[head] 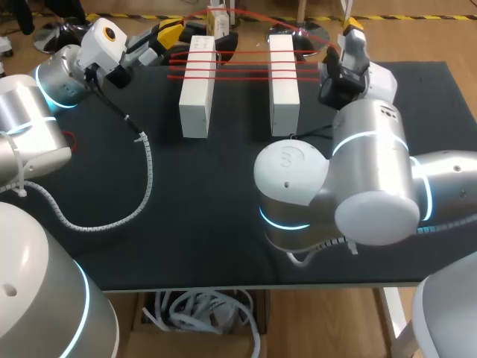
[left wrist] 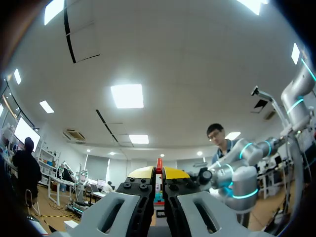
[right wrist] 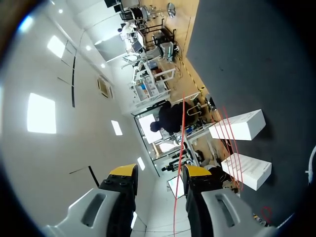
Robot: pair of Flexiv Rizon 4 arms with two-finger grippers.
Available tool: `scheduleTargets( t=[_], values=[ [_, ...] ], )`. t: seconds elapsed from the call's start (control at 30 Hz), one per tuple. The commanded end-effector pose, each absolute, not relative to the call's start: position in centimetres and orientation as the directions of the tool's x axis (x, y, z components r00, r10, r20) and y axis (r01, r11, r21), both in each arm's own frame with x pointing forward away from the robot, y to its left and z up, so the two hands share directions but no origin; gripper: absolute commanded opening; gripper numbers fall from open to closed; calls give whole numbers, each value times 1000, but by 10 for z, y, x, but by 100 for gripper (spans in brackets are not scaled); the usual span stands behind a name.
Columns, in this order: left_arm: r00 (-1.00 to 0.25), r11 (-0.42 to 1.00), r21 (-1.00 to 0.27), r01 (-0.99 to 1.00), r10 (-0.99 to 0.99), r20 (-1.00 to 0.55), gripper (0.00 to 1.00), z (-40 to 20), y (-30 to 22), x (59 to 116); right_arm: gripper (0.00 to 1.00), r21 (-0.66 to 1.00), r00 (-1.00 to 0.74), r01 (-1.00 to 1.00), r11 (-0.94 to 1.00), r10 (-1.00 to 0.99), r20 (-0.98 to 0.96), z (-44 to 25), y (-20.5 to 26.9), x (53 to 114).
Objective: Grab the tape and strap the tape.
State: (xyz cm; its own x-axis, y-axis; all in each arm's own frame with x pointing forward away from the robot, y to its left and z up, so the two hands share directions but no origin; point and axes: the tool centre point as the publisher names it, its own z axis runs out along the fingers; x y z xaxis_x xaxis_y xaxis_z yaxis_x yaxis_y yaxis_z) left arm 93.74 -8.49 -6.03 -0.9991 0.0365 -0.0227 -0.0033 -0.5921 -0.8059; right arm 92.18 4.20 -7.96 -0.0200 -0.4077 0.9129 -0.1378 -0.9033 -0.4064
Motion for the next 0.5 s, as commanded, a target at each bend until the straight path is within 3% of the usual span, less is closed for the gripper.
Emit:
scheduleTargets(
  t=[0.03, 0.1, 0.17, 0.5],
  values=[
    [-999, -593, -805, -2, 34, -22, 0, -61, -85, 937, 35, -403, -15, -141, -904, -406, 914, -78, 44, 922],
    [-999, -593, -805, -2, 34, -22, 0, -61, -85, 937, 22, -401, -13, -138, -905, -404, 915, -78, 45, 922],
    [-999, -593, -805, -2, 34, -22, 0, -61, -85, 937, 0, -400, -11, -136, -907, -402, 916, -78, 46, 922],
    [-999, -593, -805, -2, 34, -22, 0, -61, -85, 937, 0, -366, 6, -135, -921, -370, 929, -79, 47, 921]
  ],
)
